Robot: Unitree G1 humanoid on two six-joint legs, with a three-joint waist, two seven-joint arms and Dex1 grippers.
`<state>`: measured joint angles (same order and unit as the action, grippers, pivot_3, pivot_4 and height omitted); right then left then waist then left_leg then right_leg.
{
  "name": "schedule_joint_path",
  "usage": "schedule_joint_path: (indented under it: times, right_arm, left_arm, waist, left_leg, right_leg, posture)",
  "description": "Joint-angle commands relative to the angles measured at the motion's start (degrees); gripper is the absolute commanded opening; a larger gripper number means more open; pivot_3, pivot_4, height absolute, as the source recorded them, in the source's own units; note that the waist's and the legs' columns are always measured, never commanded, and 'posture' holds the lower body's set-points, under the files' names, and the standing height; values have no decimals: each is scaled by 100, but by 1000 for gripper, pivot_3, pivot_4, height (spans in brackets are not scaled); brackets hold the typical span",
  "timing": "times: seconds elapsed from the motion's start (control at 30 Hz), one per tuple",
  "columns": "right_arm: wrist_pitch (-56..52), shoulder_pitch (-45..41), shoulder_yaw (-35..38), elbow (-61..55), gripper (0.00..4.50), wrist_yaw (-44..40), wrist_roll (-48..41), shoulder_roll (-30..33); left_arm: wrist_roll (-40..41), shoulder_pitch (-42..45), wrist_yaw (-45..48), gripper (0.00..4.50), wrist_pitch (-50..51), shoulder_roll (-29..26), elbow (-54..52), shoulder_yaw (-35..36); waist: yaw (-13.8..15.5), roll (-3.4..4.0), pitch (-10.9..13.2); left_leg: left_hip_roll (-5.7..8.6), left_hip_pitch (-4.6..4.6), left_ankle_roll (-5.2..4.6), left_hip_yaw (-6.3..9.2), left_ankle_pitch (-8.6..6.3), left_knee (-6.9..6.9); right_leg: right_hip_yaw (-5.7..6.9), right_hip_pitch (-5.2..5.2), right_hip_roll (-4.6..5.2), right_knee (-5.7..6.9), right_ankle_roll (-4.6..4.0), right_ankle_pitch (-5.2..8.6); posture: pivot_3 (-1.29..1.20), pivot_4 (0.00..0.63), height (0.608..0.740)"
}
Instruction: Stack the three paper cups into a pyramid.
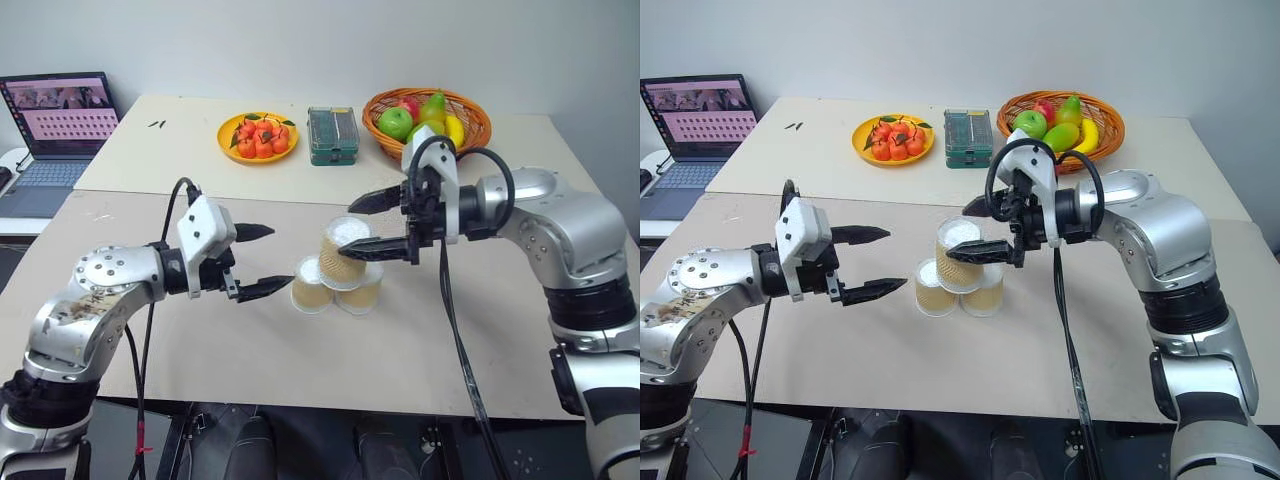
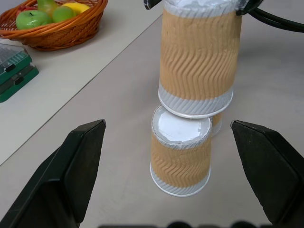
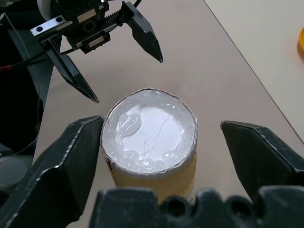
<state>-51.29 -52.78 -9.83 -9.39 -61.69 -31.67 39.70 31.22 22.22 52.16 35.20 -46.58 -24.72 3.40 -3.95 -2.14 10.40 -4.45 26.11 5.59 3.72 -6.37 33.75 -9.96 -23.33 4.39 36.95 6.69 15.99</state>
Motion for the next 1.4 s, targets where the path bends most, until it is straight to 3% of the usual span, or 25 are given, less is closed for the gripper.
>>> schedule_joint_path:
  times: [0.03,0.73,0.87,0.97,1.07,1.17,1.23,1.4]
  right_arm:
    - [117,-43,183,-173,4493,38,-15,15]
    - [-535,-478,541,-273,4493,49,-523,308]
    - [-527,-660,811,-146,4493,-244,-707,655]
    - [-217,-709,1026,-39,4493,-787,-679,1279]
    - [310,-278,1149,-28,4493,-1345,-419,2026]
    - [887,634,1452,197,4493,-1178,4,2341]
    - [1627,1625,1784,306,4493,-639,504,2193]
    - [1754,2245,2582,348,4493,344,330,1392]
  left_arm:
    - [-4,108,34,4500,-90,4,-29,17]
    - [-120,177,75,4500,-205,193,144,-141]
    - [-42,212,83,4500,-138,190,189,-63]
    - [246,275,-32,4500,182,200,201,169]
    - [344,295,-176,4500,409,123,162,337]
    - [522,251,-456,4500,684,140,110,653]
    - [450,140,-852,4500,803,208,-2,815]
    - [375,-231,-1206,4500,708,379,-303,799]
  waist:
    - [1,0,0]
    - [4,0,0]
    - [12,0,0]
    - [40,3,4]
    - [84,1,5]
    - [85,-3,2]
    - [77,-13,-4]
    - [9,17,13]
  left_leg:
    - [0,0,0,0,0,0]
    - [0,0,0,0,0,0]
    - [0,1,0,0,0,1]
    - [0,2,0,0,0,0]
    - [0,5,0,0,0,-2]
    - [0,4,-1,-1,-1,2]
    - [-1,-3,-1,-1,-1,7]
    - [1,-4,-1,-3,0,12]
  right_leg:
    - [0,0,0,0,0,0]
    - [0,0,0,0,0,0]
    - [0,0,1,0,0,0]
    - [0,-1,1,-2,0,0]
    - [2,-1,2,-12,2,2]
    - [3,1,2,-14,7,4]
    - [3,8,2,-10,37,22]
    - [3,8,4,3,28,13]
  posture:
    - [0,150,740]
    - [0,150,740]
    - [0,150,740]
    - [0,150,740]
    - [0,150,740]
    - [0,150,740]
    - [0,150,740]
    - [0,150,740]
